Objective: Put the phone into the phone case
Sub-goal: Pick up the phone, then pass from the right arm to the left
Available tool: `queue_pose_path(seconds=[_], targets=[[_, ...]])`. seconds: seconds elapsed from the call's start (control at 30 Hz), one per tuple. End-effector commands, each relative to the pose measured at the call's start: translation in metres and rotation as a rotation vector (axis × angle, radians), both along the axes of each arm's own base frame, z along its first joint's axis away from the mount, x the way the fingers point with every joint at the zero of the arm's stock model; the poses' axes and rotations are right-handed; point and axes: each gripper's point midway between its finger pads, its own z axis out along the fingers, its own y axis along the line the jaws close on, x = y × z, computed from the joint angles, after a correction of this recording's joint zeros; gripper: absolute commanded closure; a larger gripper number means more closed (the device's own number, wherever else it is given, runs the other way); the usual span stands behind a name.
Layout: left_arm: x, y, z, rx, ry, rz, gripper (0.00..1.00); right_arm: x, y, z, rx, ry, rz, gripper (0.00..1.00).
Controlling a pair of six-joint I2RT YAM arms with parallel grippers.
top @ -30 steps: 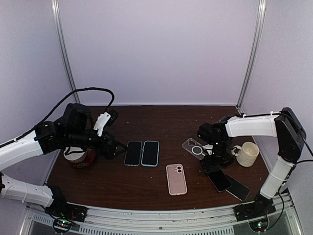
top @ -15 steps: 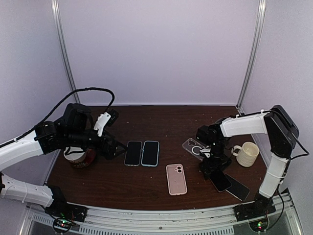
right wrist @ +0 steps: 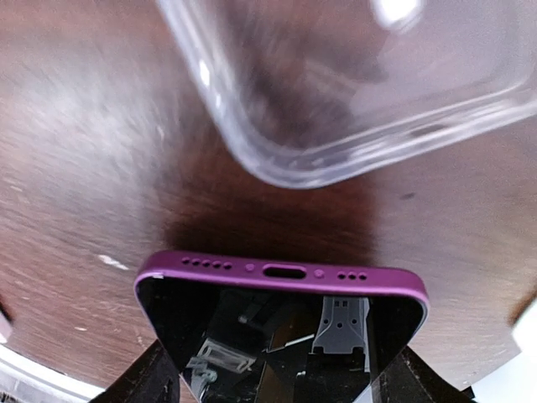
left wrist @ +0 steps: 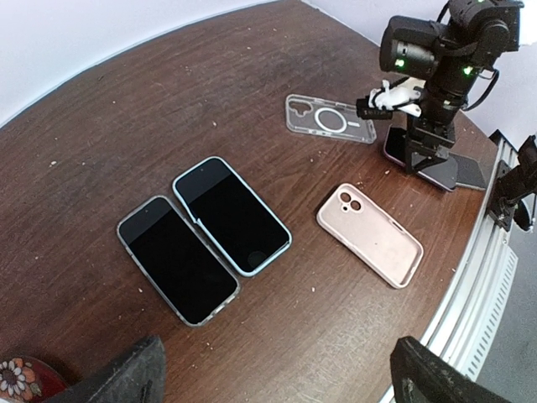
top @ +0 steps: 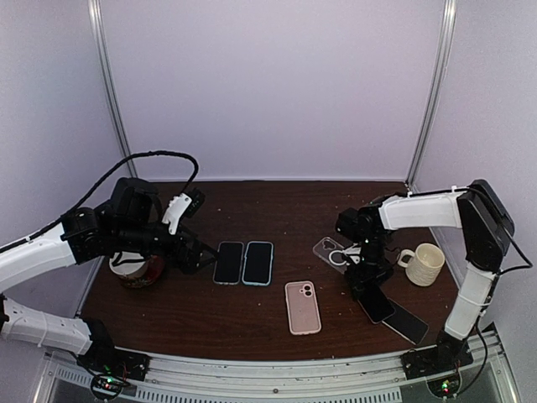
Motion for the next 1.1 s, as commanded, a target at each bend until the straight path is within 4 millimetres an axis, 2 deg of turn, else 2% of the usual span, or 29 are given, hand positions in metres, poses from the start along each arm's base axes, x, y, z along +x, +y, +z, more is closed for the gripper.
queue_pose_path(seconds=[0.0, 0.1, 0.2, 0.27, 0.33, 0.43, 0.53, 0.63, 0.83, 1.07], targets=[[0.007, -0.001, -0.001, 0.004, -0.021, 0.01, 0.03, 0.019, 0.003, 0.044, 0.019, -0.169, -0.044, 0.44], [0.008, -0.001, -0.006, 0.015, -0.012, 0.014, 0.06, 0.025, 0.008, 0.075, 0.054, -0.315, -0.113, 0.48], [0.011, -0.001, -0.017, 0.043, 0.005, 0.022, 0.11, 0.031, 0.031, 0.108, 0.155, -0.503, -0.199, 0.51], [0.012, -0.003, -0.025, 0.062, 0.026, 0.021, 0.13, 0.032, 0.056, 0.129, 0.262, -0.638, -0.263, 0.53], [0.013, -0.006, -0.028, 0.058, 0.036, 0.022, 0.15, 0.028, 0.087, 0.143, 0.376, -0.758, -0.306, 0.59], [0.014, -0.008, -0.037, 0.04, 0.052, 0.037, 0.17, 0.014, 0.127, 0.15, 0.468, -0.852, -0.329, 0.62], [0.011, -0.013, -0.049, 0.018, 0.064, 0.041, 0.2, 0.001, 0.151, 0.146, 0.441, -0.885, -0.325, 0.66], [0.0, -0.023, -0.059, 0.024, 0.051, 0.005, 0.22, -0.011, 0.17, 0.133, 0.396, -0.888, -0.285, 0.68], [-0.01, -0.035, -0.069, 0.091, 0.002, -0.035, 0.22, -0.019, 0.19, 0.098, 0.403, -0.797, -0.296, 0.71], [-0.009, -0.037, -0.069, 0.099, -0.003, -0.044, 0.21, -0.018, 0.194, 0.082, 0.361, -0.778, -0.284, 0.73]])
